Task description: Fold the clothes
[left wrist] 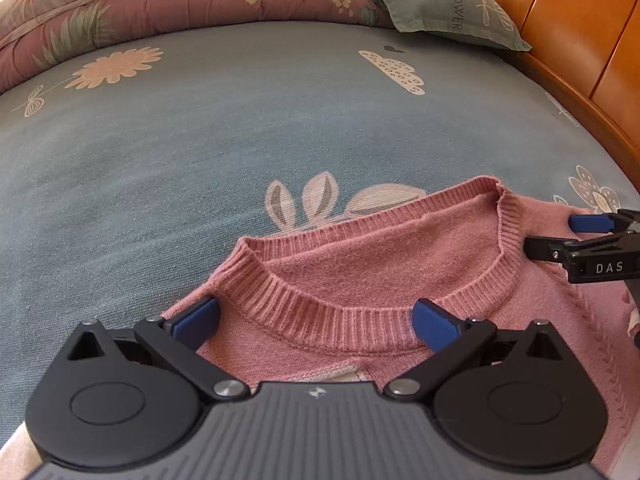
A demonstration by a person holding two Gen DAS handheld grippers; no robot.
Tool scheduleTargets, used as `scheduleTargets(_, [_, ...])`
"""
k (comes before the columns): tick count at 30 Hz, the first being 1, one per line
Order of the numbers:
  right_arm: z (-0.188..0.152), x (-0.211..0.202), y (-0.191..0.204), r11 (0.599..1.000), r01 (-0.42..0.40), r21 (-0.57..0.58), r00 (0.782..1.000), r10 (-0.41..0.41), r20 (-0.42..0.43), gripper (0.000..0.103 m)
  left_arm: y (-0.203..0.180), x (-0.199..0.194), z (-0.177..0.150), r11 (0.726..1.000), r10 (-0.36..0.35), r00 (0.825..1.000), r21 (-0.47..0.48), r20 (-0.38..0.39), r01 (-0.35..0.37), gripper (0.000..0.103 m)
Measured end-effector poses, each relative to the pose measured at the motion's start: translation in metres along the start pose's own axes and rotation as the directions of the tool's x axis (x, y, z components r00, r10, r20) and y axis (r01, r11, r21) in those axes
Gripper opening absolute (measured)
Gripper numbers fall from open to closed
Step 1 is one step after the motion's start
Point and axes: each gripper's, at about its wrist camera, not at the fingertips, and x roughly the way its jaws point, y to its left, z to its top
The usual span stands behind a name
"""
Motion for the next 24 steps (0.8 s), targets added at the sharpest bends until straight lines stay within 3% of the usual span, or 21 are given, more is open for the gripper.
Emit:
scheduleTargets(4, [-0.002, -0.012, -0.001, 1.000, -0.014, 0.004, 1.000, 0.014, -0.002, 0.103, -0.003, -0.014, -0.006, 1.000, 0.011, 1.000, 0.005, -0.004, -0.011, 0.102])
scheduleTargets(8, [-0.025, -0.056, 0.009, 0.995, -0.058, -0.079, 0.995, 0.064, 0.072, 0.103, -0.018, -0.053, -0.034, 0.994, 0.045, 0.999, 0.099, 0.020, -0.046, 0.102])
scheduleTargets(14, [-0.088, -0.104, 0.022, 0.985, -0.124, -0.119, 0.992, 0.124, -0.015, 0.103, -0.045, -0.108, -0.103, 0.975, 0.126, 0.992, 0.185, -0.021, -0.120, 0.102])
scheduleTargets(19, [-0.108, -0.112, 0.031, 0.987, -0.102, -0.121, 0.995, 0.103, 0.001, 0.103, -0.058, -0.119, -0.140, 0.978, 0.149, 0.988, 0.152, -0.048, -0.140, 0.102])
scheduleTargets(22, [-0.101, -0.111, 0.033, 0.984, -0.098, -0.152, 0.991, 0.109, 0.070, 0.103, -0.057, -0.113, -0.145, 0.981, 0.146, 0.989, 0.134, -0.024, -0.142, 0.102])
scheduleTargets(24, [-0.100, -0.100, 0.030, 0.984, -0.103, -0.144, 0.992, 0.112, 0.055, 0.103, -0.053, -0.107, -0.146, 0.985, 0.143, 0.990, 0.102, -0.018, -0.140, 0.102])
